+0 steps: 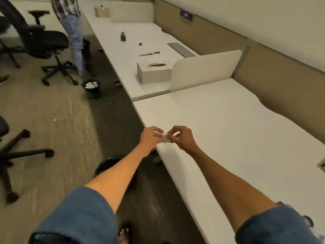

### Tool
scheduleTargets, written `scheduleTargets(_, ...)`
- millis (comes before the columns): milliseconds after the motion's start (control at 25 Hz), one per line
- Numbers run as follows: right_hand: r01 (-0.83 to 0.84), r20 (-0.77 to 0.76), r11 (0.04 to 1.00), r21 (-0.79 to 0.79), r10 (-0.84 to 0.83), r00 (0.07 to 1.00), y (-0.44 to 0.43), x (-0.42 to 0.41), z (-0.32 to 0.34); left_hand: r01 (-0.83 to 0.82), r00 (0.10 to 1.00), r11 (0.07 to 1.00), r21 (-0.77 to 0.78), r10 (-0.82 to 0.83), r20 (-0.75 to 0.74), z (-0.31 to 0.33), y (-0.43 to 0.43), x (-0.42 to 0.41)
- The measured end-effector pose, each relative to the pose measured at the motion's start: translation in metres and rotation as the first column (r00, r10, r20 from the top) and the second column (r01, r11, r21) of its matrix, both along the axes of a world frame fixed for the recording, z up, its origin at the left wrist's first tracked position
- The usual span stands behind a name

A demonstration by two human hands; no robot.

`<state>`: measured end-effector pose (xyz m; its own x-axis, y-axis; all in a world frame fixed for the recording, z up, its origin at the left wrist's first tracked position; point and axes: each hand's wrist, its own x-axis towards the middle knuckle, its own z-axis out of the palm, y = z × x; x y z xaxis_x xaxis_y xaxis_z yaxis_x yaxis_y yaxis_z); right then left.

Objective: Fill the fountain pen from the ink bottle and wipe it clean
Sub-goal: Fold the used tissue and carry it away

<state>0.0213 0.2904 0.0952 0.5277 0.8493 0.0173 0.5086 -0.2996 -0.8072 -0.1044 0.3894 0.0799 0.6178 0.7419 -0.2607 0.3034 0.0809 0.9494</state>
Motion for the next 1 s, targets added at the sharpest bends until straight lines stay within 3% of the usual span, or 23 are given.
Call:
scheduleTargets(240,-0.207,0.174,0.97,-0.13,0.228,0.958,0.111,-0.101,-0.031,-0.248,0.966,0.969,-0.001,0.248,-0.08,-0.042,0.083,-0.114)
scheduleTargets(360,-0.222,0.171,0.951,-0.215,0.26,0.95,0.149,-0.145,-0.063,-0.287,0.926,0.955,0.08,0.298,-0.232,-0.082,0.114,-0.159)
scheduleTargets(520,-0.191,0.159,0.933,-0.306,0.248,0.956,0.188,-0.183,-0.112,-0.134,0.848,0.963,0.233,0.233,-0.475,-0.139,0.137,-0.207)
scheduleTargets(680,-0.161,0.17,0.895,-0.416,0.25,0.953,0.211,-0.205,-0.158,0.045,0.756,0.957,0.286,0.154,-0.636,-0.184,0.15,-0.231)
scheduleTargets(840,-0.182,0.165,0.829,-0.528,0.311,0.936,0.228,-0.212,-0.217,0.186,0.661,0.951,0.246,0.064,-0.747,-0.232,0.158,-0.241)
scheduleTargets(1000,-0.202,0.119,0.747,-0.634,0.352,0.928,0.245,-0.209,-0.277,0.228,0.629,0.959,0.165,-0.016,-0.777,-0.281,0.165,-0.244)
